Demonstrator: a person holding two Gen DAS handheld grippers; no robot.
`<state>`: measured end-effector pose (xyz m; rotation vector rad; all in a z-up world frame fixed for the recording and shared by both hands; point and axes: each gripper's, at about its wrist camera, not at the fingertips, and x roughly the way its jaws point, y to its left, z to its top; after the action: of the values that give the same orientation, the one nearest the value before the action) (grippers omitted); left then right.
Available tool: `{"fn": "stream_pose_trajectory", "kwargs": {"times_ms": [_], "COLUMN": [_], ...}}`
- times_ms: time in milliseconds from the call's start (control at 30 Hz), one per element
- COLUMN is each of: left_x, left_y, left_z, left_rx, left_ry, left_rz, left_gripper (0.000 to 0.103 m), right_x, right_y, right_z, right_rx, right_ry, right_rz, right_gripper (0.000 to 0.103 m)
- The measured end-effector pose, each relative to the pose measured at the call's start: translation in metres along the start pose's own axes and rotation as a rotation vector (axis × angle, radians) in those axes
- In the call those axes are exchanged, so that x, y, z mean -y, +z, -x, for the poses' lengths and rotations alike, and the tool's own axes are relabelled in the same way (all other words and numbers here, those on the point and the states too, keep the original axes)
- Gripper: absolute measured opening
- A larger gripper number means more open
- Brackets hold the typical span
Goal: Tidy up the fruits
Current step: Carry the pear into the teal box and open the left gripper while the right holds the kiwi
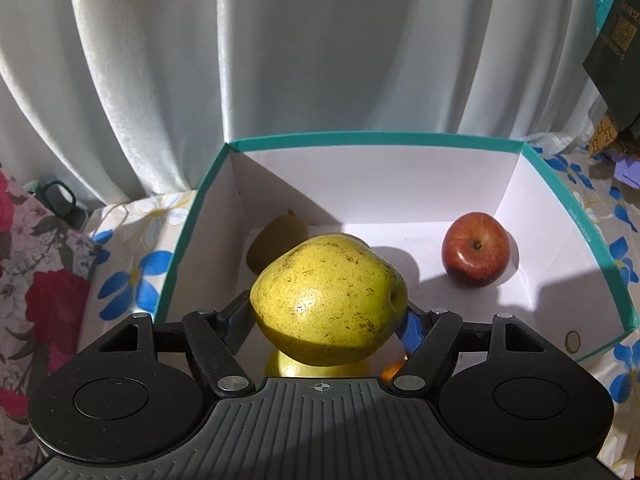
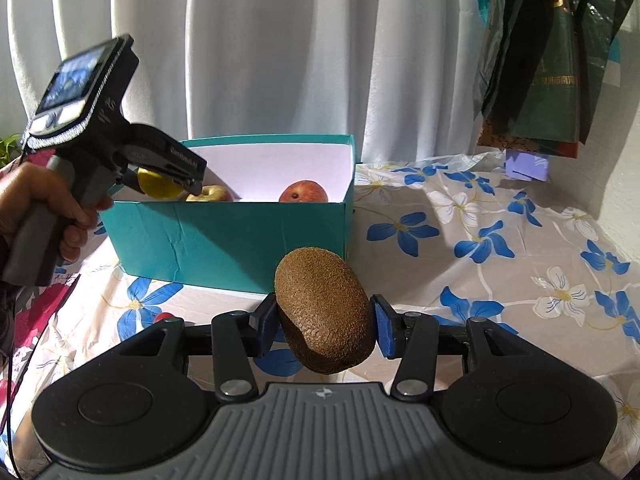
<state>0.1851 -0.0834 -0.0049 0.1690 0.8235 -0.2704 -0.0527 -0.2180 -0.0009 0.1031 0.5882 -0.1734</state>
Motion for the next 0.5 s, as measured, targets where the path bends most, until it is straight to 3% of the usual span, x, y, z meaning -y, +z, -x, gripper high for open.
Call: {"fn": "stream_pose_trajectory", "kwargs": {"times_ms": [167, 500], "left_x": [0.006, 0.010], "left_y": [-0.001, 0.003], "left_z": [-0.022, -0.041], "left_rx": [-0.049, -0.060], "left_ry": [0.013, -0.002], "left_rz": [-0.031, -0.063], "left_gripper": [0.077, 0.076], "right_x": [0.004, 0.010], "right_y": [0.001, 0.006], "right_z": [-0.004, -0.011], "right_rx": [-0.011, -0.020], "right_ry": [-0.016, -0.040], "right_rz": [-0.016, -0.046], "right_gripper": [0.047, 0.047]}}
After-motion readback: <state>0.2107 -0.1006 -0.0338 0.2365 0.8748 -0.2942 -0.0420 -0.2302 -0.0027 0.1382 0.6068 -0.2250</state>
